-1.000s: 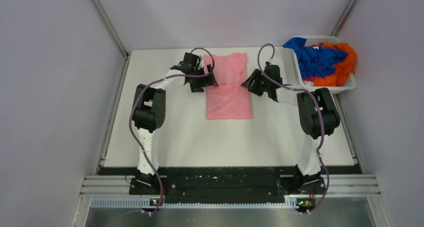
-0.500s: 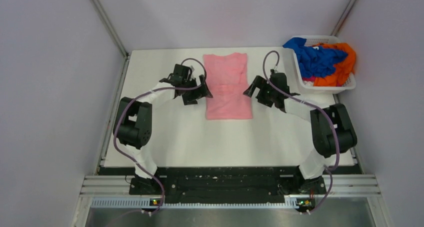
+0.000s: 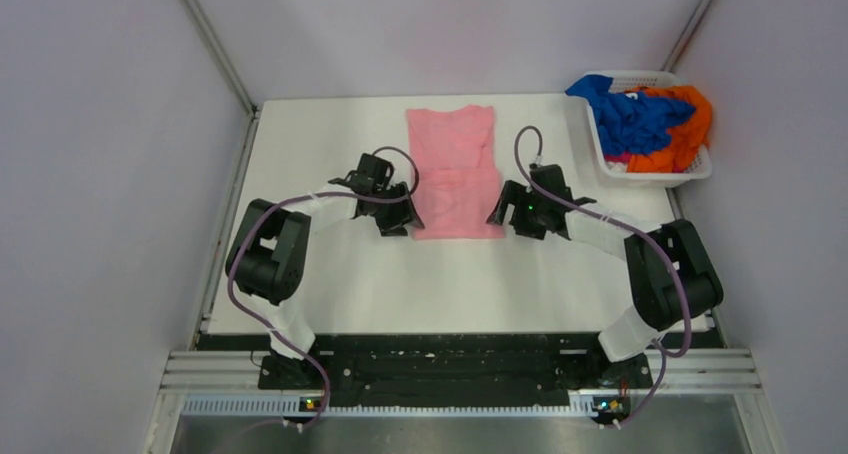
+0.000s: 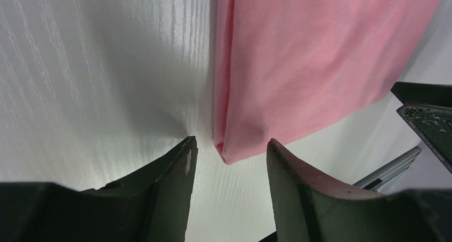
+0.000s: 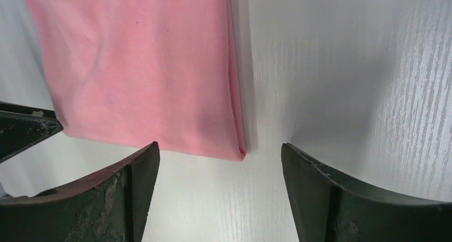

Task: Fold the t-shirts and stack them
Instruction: Fold the folded rectangular tshirt in 1/3 of the way, then grab one side of the 2/3 rectangular tshirt with both arms

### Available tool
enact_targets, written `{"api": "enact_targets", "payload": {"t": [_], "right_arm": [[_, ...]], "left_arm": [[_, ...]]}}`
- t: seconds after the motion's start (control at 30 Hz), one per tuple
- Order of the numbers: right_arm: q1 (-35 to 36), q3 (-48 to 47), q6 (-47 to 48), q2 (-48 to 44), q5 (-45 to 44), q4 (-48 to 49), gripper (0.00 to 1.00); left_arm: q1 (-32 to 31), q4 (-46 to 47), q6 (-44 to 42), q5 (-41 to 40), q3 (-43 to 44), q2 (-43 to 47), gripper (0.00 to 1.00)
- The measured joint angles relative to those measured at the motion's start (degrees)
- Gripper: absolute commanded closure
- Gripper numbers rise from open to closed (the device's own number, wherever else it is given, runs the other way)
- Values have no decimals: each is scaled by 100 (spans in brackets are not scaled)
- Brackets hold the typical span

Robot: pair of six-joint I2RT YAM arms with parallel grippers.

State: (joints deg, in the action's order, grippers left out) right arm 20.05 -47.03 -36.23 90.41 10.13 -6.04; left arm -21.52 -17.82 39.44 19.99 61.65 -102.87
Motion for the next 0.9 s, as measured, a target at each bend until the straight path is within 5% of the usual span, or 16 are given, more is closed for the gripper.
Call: {"api": "enact_targets", "payload": {"t": [0.3, 0.53, 0.7, 0.9], "right_arm": [[208, -13, 2, 164, -275, -11, 37], [339, -109, -87, 306, -428, 61, 44], [420, -109, -109, 308, -549, 7, 54], [422, -101, -111, 308, -621, -146, 66]], "left_arm": [[-116, 68, 92, -162, -11, -111, 63], [-225, 118, 142, -94, -2, -203, 65], [-376, 170, 238, -96, -4, -271, 97], [-413, 195, 319, -61, -4, -306, 100]]}}
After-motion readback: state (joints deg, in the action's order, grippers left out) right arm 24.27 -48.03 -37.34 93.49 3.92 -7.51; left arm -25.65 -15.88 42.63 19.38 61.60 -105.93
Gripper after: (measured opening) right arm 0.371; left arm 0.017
